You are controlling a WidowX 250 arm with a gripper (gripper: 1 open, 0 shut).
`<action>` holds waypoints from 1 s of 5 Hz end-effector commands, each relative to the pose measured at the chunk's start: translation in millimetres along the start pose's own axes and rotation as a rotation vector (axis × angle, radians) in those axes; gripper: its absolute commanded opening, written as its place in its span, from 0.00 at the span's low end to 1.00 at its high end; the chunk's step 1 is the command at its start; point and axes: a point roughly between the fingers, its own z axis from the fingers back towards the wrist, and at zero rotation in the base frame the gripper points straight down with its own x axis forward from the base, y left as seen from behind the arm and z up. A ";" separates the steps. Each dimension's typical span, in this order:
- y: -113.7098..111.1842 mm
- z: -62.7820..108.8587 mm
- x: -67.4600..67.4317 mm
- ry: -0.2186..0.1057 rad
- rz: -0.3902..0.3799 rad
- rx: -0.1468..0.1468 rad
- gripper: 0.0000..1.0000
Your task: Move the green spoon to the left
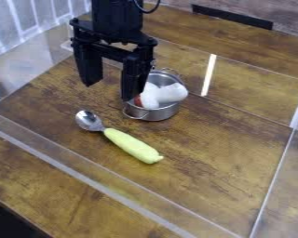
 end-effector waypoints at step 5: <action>-39.8 -69.1 4.0 0.041 0.239 -0.012 1.00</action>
